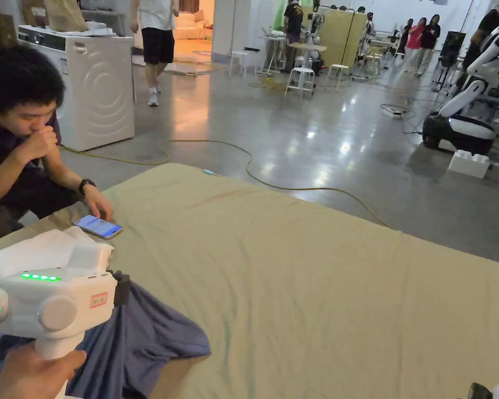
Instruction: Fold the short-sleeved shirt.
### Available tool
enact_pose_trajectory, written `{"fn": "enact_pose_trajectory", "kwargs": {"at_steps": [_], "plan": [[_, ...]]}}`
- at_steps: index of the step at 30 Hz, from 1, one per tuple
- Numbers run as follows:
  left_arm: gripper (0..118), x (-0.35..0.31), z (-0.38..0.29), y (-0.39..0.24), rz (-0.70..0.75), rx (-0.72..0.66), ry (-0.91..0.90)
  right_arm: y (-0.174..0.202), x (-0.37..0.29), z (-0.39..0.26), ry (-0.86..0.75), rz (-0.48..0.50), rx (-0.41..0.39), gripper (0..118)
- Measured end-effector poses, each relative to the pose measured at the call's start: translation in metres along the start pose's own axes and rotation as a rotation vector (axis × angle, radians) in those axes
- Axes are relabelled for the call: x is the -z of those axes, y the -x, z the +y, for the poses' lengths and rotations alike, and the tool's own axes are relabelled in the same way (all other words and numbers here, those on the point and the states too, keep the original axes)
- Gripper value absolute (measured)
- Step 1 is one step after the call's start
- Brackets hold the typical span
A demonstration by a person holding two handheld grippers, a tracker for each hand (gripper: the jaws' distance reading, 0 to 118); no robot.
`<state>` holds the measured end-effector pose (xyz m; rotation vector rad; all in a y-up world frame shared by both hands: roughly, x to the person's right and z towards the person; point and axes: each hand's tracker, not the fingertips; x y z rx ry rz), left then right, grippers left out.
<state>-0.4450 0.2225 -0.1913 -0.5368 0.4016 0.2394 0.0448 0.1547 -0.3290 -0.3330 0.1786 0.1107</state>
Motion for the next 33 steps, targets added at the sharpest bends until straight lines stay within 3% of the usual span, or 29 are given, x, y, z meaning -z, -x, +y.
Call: {"fn": "enact_pose_trajectory", "kwargs": {"at_steps": [9,17,23,30,33], "plan": [[5,-0.032,0.078,-0.1,-0.274,0.078,-0.182,-0.039,-0.029,0.029,-0.104,-0.041,0.044,0],[5,-0.034,0.079,-0.23,-0.538,0.182,-0.193,-0.089,-0.062,0.035,-0.156,-0.11,0.083,0],[5,-0.008,0.026,-0.329,-0.716,0.255,-0.077,-0.126,-0.081,0.022,-0.152,-0.182,0.086,0],[6,0.021,-0.077,-0.398,-0.811,0.386,0.107,-0.151,-0.084,-0.002,-0.094,-0.219,0.08,0],[16,0.028,-0.11,-0.403,-0.832,0.427,0.173,-0.154,-0.081,-0.011,-0.063,-0.219,0.078,0]]}}
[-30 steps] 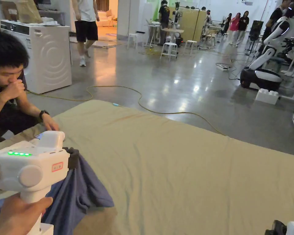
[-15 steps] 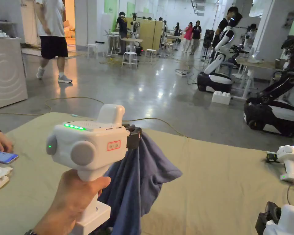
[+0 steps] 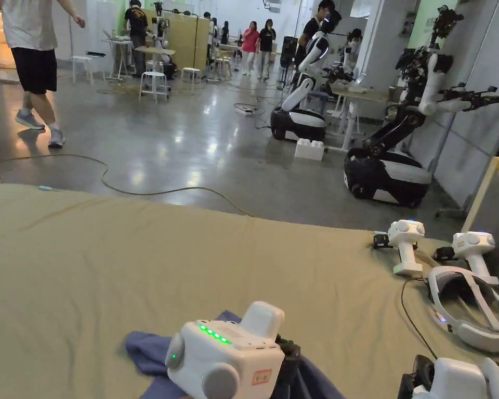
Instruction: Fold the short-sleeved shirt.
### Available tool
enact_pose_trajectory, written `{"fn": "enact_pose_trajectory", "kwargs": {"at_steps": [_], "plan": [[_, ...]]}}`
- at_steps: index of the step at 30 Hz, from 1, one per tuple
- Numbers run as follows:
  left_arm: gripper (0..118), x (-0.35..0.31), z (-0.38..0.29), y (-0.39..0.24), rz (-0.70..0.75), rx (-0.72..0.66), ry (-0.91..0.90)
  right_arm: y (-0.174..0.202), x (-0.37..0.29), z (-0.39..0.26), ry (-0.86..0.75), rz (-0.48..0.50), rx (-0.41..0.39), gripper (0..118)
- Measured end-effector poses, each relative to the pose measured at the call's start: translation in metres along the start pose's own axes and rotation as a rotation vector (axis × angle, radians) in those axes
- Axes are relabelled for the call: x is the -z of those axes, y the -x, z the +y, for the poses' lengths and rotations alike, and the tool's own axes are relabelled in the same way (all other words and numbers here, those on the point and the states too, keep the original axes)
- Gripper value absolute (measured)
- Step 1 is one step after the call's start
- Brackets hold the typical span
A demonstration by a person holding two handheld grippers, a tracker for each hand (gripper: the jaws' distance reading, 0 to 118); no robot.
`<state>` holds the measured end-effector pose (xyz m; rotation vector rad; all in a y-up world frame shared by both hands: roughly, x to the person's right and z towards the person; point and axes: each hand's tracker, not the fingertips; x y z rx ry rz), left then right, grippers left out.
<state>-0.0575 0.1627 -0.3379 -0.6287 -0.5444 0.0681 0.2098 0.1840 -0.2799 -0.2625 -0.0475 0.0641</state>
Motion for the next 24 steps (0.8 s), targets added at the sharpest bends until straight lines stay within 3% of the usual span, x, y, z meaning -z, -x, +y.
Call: {"fn": "enact_pose_trajectory", "kwargs": {"at_steps": [4,12,14,17,19,24], "plan": [[62,-0.01,-0.018,0.004,-0.036,-0.068,-0.035,0.007,0.002,-0.005,0.018,0.022,-0.013,0],[62,-0.081,-0.019,0.044,0.211,-0.196,-0.253,0.048,-0.001,0.012,-0.03,0.128,-0.026,0],[58,-0.1,-0.021,0.054,0.285,-0.202,-0.295,0.06,-0.002,0.016,-0.048,0.15,-0.025,0],[24,-0.127,-0.026,0.064,0.391,-0.2,-0.361,0.077,-0.003,0.02,-0.075,0.173,-0.014,0],[12,-0.142,-0.031,0.068,0.482,-0.2,-0.385,0.088,-0.005,0.022,-0.104,0.181,-0.007,0],[1,-0.166,-0.042,0.078,0.515,-0.175,-0.404,0.106,-0.008,0.028,-0.149,0.196,0.012,0]]}}
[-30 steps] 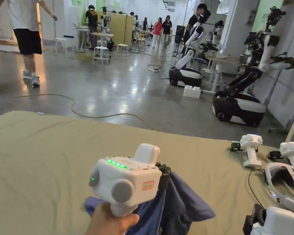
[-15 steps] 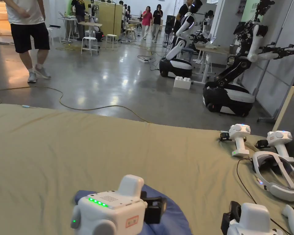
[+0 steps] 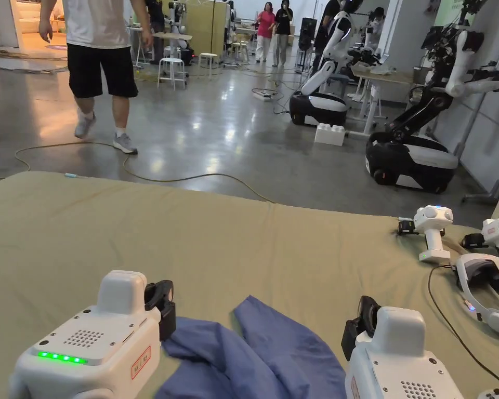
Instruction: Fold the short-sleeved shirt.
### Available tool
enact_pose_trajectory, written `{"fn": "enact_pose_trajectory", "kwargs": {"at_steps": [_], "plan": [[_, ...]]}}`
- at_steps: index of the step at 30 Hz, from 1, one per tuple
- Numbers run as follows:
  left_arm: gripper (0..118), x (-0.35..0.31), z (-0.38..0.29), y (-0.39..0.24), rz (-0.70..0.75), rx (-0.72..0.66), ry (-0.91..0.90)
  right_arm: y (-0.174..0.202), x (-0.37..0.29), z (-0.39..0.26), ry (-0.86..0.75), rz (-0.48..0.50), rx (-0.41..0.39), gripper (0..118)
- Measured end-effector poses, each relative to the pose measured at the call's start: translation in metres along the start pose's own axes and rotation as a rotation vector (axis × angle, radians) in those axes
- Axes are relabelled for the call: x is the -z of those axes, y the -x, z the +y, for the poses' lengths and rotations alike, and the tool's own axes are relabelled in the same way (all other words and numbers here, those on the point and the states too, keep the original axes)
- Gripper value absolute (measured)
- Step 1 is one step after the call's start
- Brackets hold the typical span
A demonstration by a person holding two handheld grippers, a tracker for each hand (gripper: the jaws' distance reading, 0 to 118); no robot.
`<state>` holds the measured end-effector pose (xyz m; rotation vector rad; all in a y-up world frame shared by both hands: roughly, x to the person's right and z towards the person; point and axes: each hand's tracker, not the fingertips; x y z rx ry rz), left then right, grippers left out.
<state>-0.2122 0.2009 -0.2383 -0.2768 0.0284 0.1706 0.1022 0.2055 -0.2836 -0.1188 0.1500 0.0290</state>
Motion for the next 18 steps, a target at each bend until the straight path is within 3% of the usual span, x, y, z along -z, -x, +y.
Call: {"fn": "enact_pose_trajectory", "kwargs": {"at_steps": [8,15,18], "plan": [[1,0.043,-0.028,0.052,0.075,-0.118,0.221,0.001,0.012,-0.014,0.076,0.034,-0.02,0],[1,0.141,-0.046,0.107,0.068,-0.197,0.445,-0.022,0.023,-0.042,0.182,0.006,-0.054,0],[24,0.189,-0.04,0.117,0.062,-0.197,0.536,-0.034,0.029,-0.048,0.217,-0.016,-0.06,0]]}}
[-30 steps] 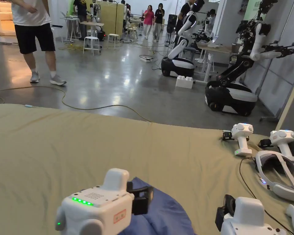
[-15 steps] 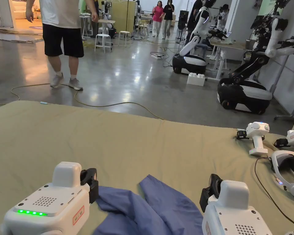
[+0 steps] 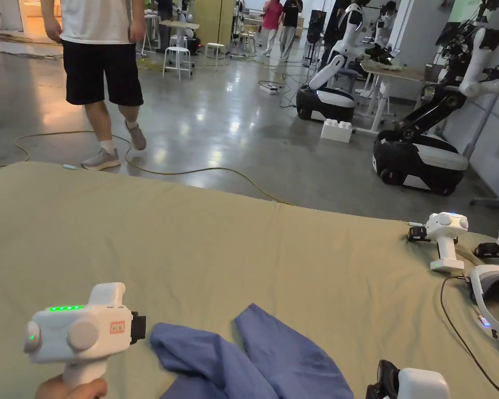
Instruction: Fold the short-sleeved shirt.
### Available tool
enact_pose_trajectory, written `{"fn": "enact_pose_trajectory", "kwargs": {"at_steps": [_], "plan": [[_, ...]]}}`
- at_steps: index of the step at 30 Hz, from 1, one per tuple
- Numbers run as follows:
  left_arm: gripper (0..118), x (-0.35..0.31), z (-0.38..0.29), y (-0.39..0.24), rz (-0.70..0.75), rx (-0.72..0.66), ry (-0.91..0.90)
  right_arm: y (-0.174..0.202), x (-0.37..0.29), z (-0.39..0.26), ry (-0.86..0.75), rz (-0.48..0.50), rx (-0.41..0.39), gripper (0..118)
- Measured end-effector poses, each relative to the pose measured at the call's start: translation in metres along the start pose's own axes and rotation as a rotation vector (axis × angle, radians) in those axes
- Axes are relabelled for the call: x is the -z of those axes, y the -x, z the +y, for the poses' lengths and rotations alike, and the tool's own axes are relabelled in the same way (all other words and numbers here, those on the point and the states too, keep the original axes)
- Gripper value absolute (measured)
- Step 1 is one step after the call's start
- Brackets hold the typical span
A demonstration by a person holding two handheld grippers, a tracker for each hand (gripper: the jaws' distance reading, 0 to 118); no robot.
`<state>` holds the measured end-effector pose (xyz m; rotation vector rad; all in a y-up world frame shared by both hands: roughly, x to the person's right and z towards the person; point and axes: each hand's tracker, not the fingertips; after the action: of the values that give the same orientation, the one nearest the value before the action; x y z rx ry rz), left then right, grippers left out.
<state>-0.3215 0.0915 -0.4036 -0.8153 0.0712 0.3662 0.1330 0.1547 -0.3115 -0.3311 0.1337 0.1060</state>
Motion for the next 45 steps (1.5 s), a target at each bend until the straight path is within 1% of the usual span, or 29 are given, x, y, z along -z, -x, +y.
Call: {"fn": "enact_pose_trajectory", "kwargs": {"at_steps": [2,3,6,9,12,13,14,15,16,17,18,20,22,23,24,25,26,28,29,32,33,34,35,36,37,38,40,43,45], "plan": [[55,0.026,0.016,0.002,-0.022,-0.001,0.043,-0.006,0.003,-0.002,0.014,-0.017,-0.005,0],[66,0.034,0.02,-0.004,-0.03,0.0,0.075,-0.009,0.005,-0.004,0.022,-0.029,-0.008,0],[67,0.071,0.029,-0.008,0.006,0.007,0.153,-0.019,0.011,-0.009,0.048,-0.048,-0.014,0],[67,0.097,0.023,-0.019,0.044,0.031,0.233,-0.026,0.018,-0.015,0.078,-0.07,-0.014,0],[67,0.13,0.016,-0.019,0.099,0.118,0.332,-0.033,0.024,-0.022,0.109,-0.086,-0.008,0],[66,0.13,0.012,-0.025,0.126,0.169,0.316,-0.035,0.026,-0.025,0.119,-0.09,-0.007,0],[64,0.125,0.01,-0.033,0.151,0.227,0.26,-0.036,0.027,-0.026,0.128,-0.091,-0.006,0],[55,0.127,0.008,-0.036,0.162,0.269,0.23,-0.037,0.029,-0.028,0.136,-0.094,-0.005,0],[23,0.127,0.005,-0.042,0.164,0.323,0.215,-0.038,0.031,-0.029,0.141,-0.097,-0.002,0],[9,0.128,0.002,-0.047,0.156,0.368,0.224,-0.04,0.032,-0.03,0.146,-0.1,0.005,0],[9,0.128,-0.002,-0.051,0.157,0.383,0.231,-0.042,0.033,-0.031,0.151,-0.098,0.014,0],[8,0.104,-0.01,-0.061,0.114,0.38,0.233,-0.047,0.033,-0.031,0.162,-0.093,0.031,0],[8,0.088,-0.015,-0.06,0.066,0.319,0.218,-0.056,0.03,-0.031,0.17,-0.095,0.035,0],[8,0.091,-0.013,-0.052,0.05,0.295,0.203,-0.06,0.03,-0.032,0.179,-0.102,0.03,3],[8,0.085,-0.014,-0.049,0.053,0.281,0.171,-0.067,0.033,-0.033,0.213,-0.103,0.016,10],[8,0.071,-0.017,-0.047,0.066,0.27,0.121,-0.075,0.038,-0.035,0.266,-0.093,0.011,26],[8,0.061,-0.018,-0.045,0.062,0.257,0.089,-0.082,0.041,-0.037,0.308,-0.075,0.028,38],[8,0.027,-0.025,-0.045,0.008,0.223,0.035,-0.097,0.056,-0.048,0.43,-0.017,0.075,60],[8,0.017,-0.027,-0.044,0.016,0.235,0.03,-0.101,0.063,-0.054,0.485,-0.011,0.072,64],[8,-0.019,-0.036,-0.045,0.019,0.239,-0.006,-0.104,0.084,-0.084,0.629,-0.004,0.001,64],[8,-0.027,-0.04,-0.044,0.02,0.239,-0.014,-0.103,0.09,-0.093,0.66,0.011,0.006,63],[8,-0.034,-0.044,-0.044,0.026,0.235,-0.028,-0.101,0.096,-0.104,0.699,0.035,0.015,58],[8,-0.041,-0.047,-0.042,0.03,0.231,-0.038,-0.099,0.099,-0.11,0.715,0.06,0.038,45],[8,-0.046,-0.051,-0.041,0.027,0.23,-0.043,-0.096,0.1,-0.117,0.722,0.089,0.069,20],[8,-0.05,-0.054,-0.04,0.021,0.223,-0.042,-0.091,0.1,-0.122,0.725,0.12,0.085,7],[8,-0.054,-0.058,-0.039,0.022,0.214,-0.042,-0.087,0.1,-0.126,0.72,0.127,0.087,7],[8,-0.058,-0.061,-0.033,0.027,0.196,-0.042,-0.076,0.094,-0.128,0.66,0.05,0.033,6],[8,-0.067,-0.064,-0.03,0.032,0.197,-0.049,-0.076,0.086,-0.121,0.656,0.076,0.035,4],[8,-0.076,-0.061,-0.029,0.039,0.206,-0.059,-0.081,0.075,-0.109,0.574,0.093,0.071,4]]}}
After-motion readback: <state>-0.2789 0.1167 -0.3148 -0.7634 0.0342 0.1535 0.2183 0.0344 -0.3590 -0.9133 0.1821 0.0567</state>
